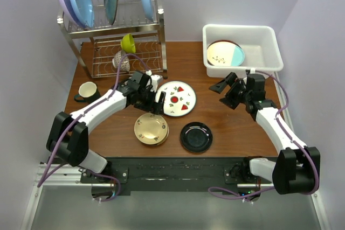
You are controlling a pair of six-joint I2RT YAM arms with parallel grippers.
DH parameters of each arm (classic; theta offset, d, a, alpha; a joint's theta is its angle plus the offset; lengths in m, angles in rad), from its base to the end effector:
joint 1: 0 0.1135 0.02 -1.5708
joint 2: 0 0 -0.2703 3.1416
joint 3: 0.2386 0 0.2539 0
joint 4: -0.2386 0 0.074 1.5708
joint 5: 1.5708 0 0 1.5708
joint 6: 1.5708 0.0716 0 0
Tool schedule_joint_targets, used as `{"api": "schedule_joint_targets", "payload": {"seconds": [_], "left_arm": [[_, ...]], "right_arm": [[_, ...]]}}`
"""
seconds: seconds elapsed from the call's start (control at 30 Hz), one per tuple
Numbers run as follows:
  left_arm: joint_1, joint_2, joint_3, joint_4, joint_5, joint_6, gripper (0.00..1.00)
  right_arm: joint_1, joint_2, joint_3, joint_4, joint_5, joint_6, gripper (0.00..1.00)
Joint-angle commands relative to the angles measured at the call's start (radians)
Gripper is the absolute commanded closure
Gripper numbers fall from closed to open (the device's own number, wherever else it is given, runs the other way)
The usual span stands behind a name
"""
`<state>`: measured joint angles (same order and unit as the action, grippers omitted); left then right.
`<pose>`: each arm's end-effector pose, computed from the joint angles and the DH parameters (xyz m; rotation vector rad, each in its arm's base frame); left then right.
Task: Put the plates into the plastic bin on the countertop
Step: Pick up the plate at the center of the board.
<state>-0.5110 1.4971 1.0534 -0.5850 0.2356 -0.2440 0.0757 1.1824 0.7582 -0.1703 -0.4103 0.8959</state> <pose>0.2734 -0.1724 0.2083 0.4419 2.6315 -0.5666 0.2799 0.0499 0.2386 0.6752 2.1822 0.9807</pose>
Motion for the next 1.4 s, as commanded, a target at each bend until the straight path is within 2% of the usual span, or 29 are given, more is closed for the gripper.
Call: {"api": "schedule_joint_targets", "payload": {"seconds": [0.0,0.53,1.03,1.37], "left_arm": [[0.015,0.026,0.072,0.047,0.034,-0.031,0.05],[0.058,0.179,0.209,0.053,0.019,-0.055,0.05],[0.108,0.402,0.382,0.057,-0.024,-0.034,0.06],[0.114,0.492,0.395,0.091,0.008,-0.024,0.07]], "right_arm": [[0.033,-0.021,-0.048,0.097,0.048,0.044,0.06],[0.231,0.209,-0.083,0.261,0.188,0.104,0.11],[0.283,0.365,-0.066,0.345,0.228,0.147,0.20],[0.296,0.437,-0.072,0.417,0.232,0.176,0.21]]}}
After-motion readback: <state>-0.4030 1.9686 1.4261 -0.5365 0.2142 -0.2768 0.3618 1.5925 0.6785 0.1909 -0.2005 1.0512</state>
